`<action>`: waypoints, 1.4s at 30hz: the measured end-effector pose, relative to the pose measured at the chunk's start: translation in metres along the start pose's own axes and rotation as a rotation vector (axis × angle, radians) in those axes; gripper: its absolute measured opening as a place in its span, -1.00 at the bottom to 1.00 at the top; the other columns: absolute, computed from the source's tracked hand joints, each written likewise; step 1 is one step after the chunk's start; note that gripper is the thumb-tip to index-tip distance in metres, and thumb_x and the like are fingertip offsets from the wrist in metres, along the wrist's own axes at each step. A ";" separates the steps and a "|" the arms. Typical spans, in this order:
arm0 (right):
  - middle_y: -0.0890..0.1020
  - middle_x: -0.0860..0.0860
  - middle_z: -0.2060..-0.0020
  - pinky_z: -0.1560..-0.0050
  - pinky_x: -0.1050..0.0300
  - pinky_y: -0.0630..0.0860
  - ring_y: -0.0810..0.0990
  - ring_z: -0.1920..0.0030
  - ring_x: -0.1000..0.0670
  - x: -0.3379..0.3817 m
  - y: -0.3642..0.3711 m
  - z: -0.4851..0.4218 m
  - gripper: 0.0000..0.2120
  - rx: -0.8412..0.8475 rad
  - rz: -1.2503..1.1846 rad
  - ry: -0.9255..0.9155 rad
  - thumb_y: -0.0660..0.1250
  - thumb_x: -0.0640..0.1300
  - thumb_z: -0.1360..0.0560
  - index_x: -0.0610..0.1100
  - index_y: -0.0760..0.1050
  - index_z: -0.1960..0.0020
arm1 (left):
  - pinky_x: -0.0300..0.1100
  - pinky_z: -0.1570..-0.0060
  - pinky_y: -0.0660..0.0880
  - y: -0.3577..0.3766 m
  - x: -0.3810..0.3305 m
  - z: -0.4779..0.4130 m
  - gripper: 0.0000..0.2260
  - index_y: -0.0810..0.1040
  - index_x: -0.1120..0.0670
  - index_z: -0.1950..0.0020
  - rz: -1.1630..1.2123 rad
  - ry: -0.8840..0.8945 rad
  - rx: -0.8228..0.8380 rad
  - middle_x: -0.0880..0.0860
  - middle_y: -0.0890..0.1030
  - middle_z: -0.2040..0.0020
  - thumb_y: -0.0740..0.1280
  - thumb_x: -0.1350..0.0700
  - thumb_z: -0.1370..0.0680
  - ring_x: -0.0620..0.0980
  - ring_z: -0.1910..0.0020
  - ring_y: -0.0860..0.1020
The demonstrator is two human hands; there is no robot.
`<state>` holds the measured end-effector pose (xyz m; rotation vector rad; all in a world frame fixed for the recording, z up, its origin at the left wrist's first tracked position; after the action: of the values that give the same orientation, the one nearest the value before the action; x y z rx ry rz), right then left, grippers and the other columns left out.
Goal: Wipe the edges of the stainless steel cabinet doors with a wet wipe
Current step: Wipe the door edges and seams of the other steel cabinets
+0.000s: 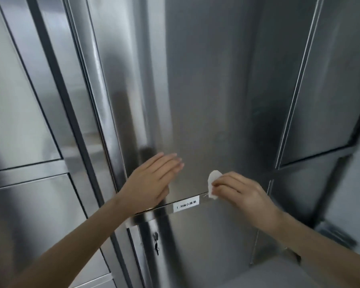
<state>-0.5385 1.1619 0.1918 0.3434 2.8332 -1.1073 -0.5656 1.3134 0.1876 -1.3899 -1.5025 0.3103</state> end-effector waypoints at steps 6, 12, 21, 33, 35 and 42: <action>0.63 -0.04 0.11 0.30 0.02 0.55 0.59 0.11 -0.10 -0.034 -0.033 0.016 -0.91 0.036 0.078 0.083 0.44 -0.38 -0.42 -0.24 0.58 0.14 | 0.05 -0.43 0.22 0.000 -0.020 -0.048 -0.42 0.49 0.19 -0.37 -0.039 0.042 -0.030 0.12 0.49 -0.38 0.37 0.15 -0.34 0.11 -0.40 0.42; 0.63 -0.03 0.09 0.30 0.03 0.57 0.60 0.10 -0.09 -0.075 -0.068 0.049 -0.86 0.049 0.147 0.123 0.45 -0.42 -0.38 -0.24 0.59 0.11 | 0.05 -0.43 0.30 0.003 -0.043 -0.100 -0.37 0.49 0.18 -0.38 -0.071 0.088 -0.038 0.11 0.48 -0.39 0.45 0.12 -0.30 0.10 -0.41 0.42; 0.65 -0.06 0.09 0.22 0.05 0.59 0.62 0.09 -0.10 -0.163 -0.141 0.096 -0.84 0.066 0.246 0.035 0.45 -0.40 -0.40 -0.25 0.62 0.06 | 0.14 -0.40 0.31 0.004 -0.107 -0.222 -0.44 0.49 0.15 -0.38 -0.110 0.072 -0.099 0.10 0.50 -0.38 0.47 0.07 -0.39 0.08 -0.41 0.41; 0.65 -0.04 0.20 0.27 0.06 0.55 0.60 0.22 -0.07 -0.297 -0.235 0.107 -0.92 -0.089 0.403 -0.100 0.38 -0.29 -0.49 -0.21 0.61 0.18 | 0.16 -0.37 0.31 -0.004 -0.125 -0.377 -0.49 0.52 0.18 -0.34 -0.242 -0.014 -0.148 0.12 0.52 -0.35 0.05 0.03 -0.49 0.13 -0.38 0.44; 0.64 -0.05 0.20 0.29 0.06 0.55 0.60 0.23 -0.08 -0.318 -0.241 0.104 -0.89 -0.118 0.394 -0.101 0.37 -0.27 -0.50 -0.22 0.61 0.20 | 0.17 -0.38 0.30 -0.004 -0.120 -0.399 -0.50 0.52 0.20 -0.35 -0.252 -0.022 -0.156 0.14 0.52 -0.35 0.05 0.05 -0.51 0.15 -0.39 0.44; 0.65 -0.05 0.21 0.32 0.07 0.55 0.60 0.24 -0.08 -0.388 -0.230 0.093 -0.93 -0.117 0.408 -0.119 0.42 -0.34 -0.43 -0.22 0.62 0.20 | 0.21 -0.39 0.29 0.009 -0.083 -0.461 -0.48 0.48 0.24 -0.37 -0.315 -0.018 -0.135 0.19 0.46 -0.40 0.04 0.05 -0.51 0.20 -0.41 0.40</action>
<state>-0.2166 0.8653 0.3355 0.7736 2.5482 -0.8436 -0.2130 1.0477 0.3457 -1.2305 -1.7541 0.0249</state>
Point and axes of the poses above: each hand's wrist, its own z-axis away from the middle knuckle, its own y-axis out of the palm, x = y × z, the point moved 9 cm from there along -z, towards the middle knuckle
